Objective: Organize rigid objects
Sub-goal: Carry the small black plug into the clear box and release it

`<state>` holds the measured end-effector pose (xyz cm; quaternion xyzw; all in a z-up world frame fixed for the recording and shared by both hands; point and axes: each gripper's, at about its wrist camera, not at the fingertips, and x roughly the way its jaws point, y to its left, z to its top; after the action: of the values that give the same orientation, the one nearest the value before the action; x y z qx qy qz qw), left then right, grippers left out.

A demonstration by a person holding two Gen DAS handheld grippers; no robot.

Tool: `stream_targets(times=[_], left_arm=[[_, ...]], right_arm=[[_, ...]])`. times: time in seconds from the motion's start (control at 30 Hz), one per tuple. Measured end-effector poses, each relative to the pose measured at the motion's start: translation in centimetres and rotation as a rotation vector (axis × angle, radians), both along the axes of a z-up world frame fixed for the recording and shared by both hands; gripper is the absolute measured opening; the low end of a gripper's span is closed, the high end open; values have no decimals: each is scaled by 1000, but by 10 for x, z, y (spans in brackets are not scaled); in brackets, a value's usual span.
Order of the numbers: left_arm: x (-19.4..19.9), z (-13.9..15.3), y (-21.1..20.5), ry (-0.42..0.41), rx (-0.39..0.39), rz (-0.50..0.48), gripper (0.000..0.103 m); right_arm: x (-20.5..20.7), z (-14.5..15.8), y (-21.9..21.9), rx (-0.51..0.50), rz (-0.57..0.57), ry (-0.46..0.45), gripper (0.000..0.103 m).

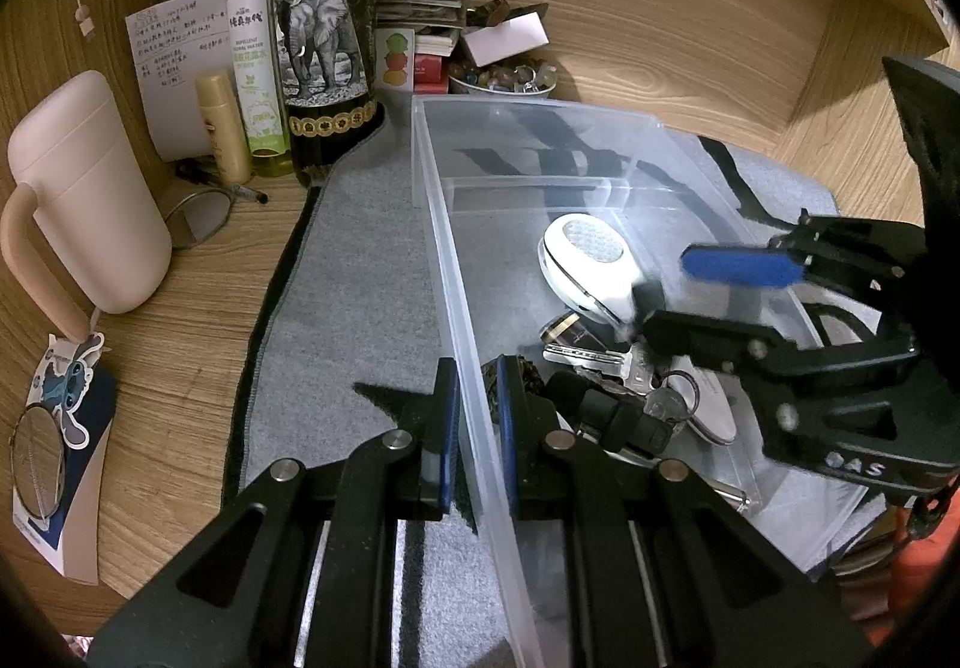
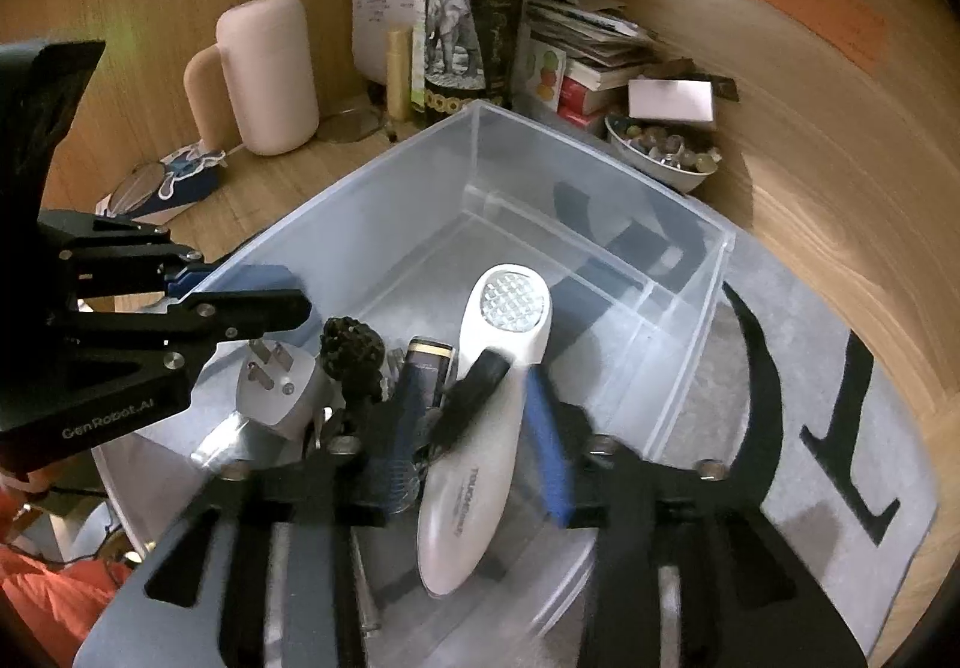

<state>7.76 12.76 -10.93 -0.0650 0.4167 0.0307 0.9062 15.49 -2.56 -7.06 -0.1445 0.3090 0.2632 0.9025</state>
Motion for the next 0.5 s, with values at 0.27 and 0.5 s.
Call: stream_targets(times=[0.27, 0.5], left_arm=[[-2, 5, -3, -13, 17, 16, 15], [-10, 18, 0, -46, 31, 53, 39]], right_arm=[[-12, 12, -11, 36, -28, -70, 70], [-24, 20, -23, 68, -51, -107, 78]])
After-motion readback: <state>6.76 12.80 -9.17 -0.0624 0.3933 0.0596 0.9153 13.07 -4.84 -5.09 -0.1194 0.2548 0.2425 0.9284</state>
